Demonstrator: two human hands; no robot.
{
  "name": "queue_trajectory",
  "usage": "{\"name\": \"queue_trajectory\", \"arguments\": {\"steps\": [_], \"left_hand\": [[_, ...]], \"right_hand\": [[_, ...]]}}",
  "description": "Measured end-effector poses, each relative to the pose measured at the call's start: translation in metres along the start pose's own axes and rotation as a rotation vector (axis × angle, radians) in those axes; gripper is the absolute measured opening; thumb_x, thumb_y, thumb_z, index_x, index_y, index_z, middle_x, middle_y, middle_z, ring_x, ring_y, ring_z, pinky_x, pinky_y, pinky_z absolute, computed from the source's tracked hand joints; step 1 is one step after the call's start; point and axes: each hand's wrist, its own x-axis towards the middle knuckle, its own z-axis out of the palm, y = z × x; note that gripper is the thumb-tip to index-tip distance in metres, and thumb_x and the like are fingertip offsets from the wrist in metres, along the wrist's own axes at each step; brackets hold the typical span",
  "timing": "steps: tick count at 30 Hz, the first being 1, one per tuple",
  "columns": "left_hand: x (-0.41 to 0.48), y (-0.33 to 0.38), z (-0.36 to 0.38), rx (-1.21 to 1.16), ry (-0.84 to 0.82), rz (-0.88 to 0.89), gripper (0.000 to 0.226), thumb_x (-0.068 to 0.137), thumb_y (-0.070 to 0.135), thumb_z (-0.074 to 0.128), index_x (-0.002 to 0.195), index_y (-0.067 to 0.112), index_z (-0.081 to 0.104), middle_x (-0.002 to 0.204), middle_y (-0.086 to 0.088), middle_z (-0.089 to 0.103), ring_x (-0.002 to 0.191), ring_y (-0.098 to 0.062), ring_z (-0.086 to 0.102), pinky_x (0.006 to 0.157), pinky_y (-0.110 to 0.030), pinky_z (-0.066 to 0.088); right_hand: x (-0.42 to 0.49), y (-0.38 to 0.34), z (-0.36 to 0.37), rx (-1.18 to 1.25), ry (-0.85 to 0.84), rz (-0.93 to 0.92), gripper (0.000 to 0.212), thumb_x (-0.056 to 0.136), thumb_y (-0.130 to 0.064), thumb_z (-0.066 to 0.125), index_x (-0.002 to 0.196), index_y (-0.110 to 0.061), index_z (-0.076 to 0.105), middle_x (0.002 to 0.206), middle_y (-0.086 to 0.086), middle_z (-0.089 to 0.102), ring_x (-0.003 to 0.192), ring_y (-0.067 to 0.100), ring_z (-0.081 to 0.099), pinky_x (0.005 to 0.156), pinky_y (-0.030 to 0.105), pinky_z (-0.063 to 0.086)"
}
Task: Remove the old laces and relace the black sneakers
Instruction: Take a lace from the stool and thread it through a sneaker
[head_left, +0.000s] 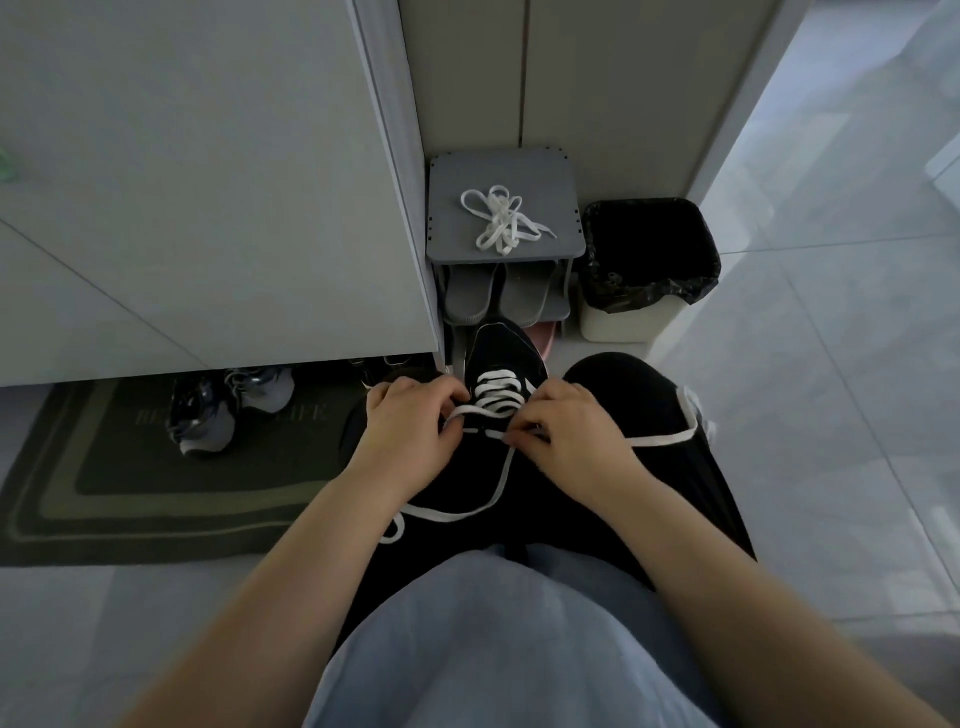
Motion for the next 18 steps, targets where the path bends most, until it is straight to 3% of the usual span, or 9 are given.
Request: {"name": "queue_trajectory", "arguments": {"steps": [3, 6, 9, 12, 14, 16, 18], "left_hand": [[-0.001, -0.001, 0.003, -0.013, 0.015, -0.038, 0.020, 0.089, 0.028, 0.055, 0.108, 0.029, 0.059, 0.090, 0.015, 0.060, 0.103, -0.013, 0.047, 0.099, -0.030, 0.021], [0.002, 0.003, 0.006, 0.000, 0.003, -0.037, 0.015, 0.088, 0.026, 0.054, 0.100, 0.030, 0.062, 0.088, 0.017, 0.060, 0.105, -0.013, 0.044, 0.099, -0.030, 0.020], [0.003, 0.008, 0.008, -0.004, -0.002, -0.033, 0.015, 0.088, 0.025, 0.053, 0.099, 0.030, 0.062, 0.089, 0.016, 0.061, 0.105, -0.014, 0.044, 0.098, -0.029, 0.019], [-0.001, 0.012, 0.006, -0.033, 0.032, -0.020, 0.021, 0.086, 0.021, 0.054, 0.104, 0.029, 0.057, 0.092, 0.015, 0.057, 0.102, -0.013, 0.046, 0.097, -0.029, 0.020], [-0.006, 0.016, 0.002, -0.068, 0.065, -0.003, 0.024, 0.085, 0.022, 0.056, 0.107, 0.026, 0.052, 0.093, 0.015, 0.054, 0.097, -0.011, 0.046, 0.094, -0.026, 0.020], [-0.015, 0.020, 0.000, -0.106, 0.066, 0.053, 0.023, 0.084, 0.029, 0.059, 0.105, 0.026, 0.049, 0.092, 0.015, 0.051, 0.093, -0.008, 0.044, 0.093, -0.026, 0.025], [-0.026, 0.023, 0.000, -0.084, -0.002, 0.143, 0.028, 0.082, 0.041, 0.061, 0.103, 0.028, 0.049, 0.095, 0.017, 0.048, 0.093, -0.005, 0.041, 0.093, -0.024, 0.027]], "right_hand": [[-0.002, 0.002, -0.016, 0.320, 0.002, 0.145, 0.008, 0.085, -0.024, 0.066, 0.084, -0.017, 0.070, 0.095, -0.006, 0.054, 0.085, 0.008, 0.054, 0.077, 0.014, 0.041], [-0.008, 0.000, -0.036, 0.748, 0.061, 0.287, 0.011, 0.087, -0.019, 0.064, 0.076, -0.021, 0.067, 0.087, -0.002, 0.063, 0.080, 0.012, 0.058, 0.081, 0.023, 0.044], [-0.011, 0.000, -0.049, 0.948, 0.131, 0.362, 0.019, 0.089, -0.014, 0.060, 0.072, -0.018, 0.067, 0.067, -0.004, 0.064, 0.073, 0.018, 0.057, 0.079, 0.028, 0.045], [-0.013, 0.008, -0.057, 0.745, 0.119, 0.389, 0.019, 0.091, -0.024, 0.058, 0.075, -0.018, 0.065, 0.055, -0.009, 0.061, 0.057, 0.004, 0.056, 0.064, 0.018, 0.044], [-0.014, 0.020, -0.062, 0.514, 0.114, 0.354, 0.015, 0.089, -0.029, 0.060, 0.078, -0.020, 0.063, 0.060, -0.007, 0.060, 0.052, 0.001, 0.052, 0.055, 0.013, 0.040], [-0.018, 0.035, -0.069, 0.319, 0.166, 0.300, 0.005, 0.086, -0.026, 0.064, 0.085, -0.023, 0.061, 0.081, -0.007, 0.061, 0.067, -0.001, 0.055, 0.060, 0.008, 0.039], [-0.026, 0.051, -0.077, 0.215, 0.217, 0.280, 0.012, 0.086, -0.025, 0.064, 0.098, -0.025, 0.059, 0.100, -0.007, 0.056, 0.086, 0.006, 0.054, 0.073, 0.017, 0.038]]}}
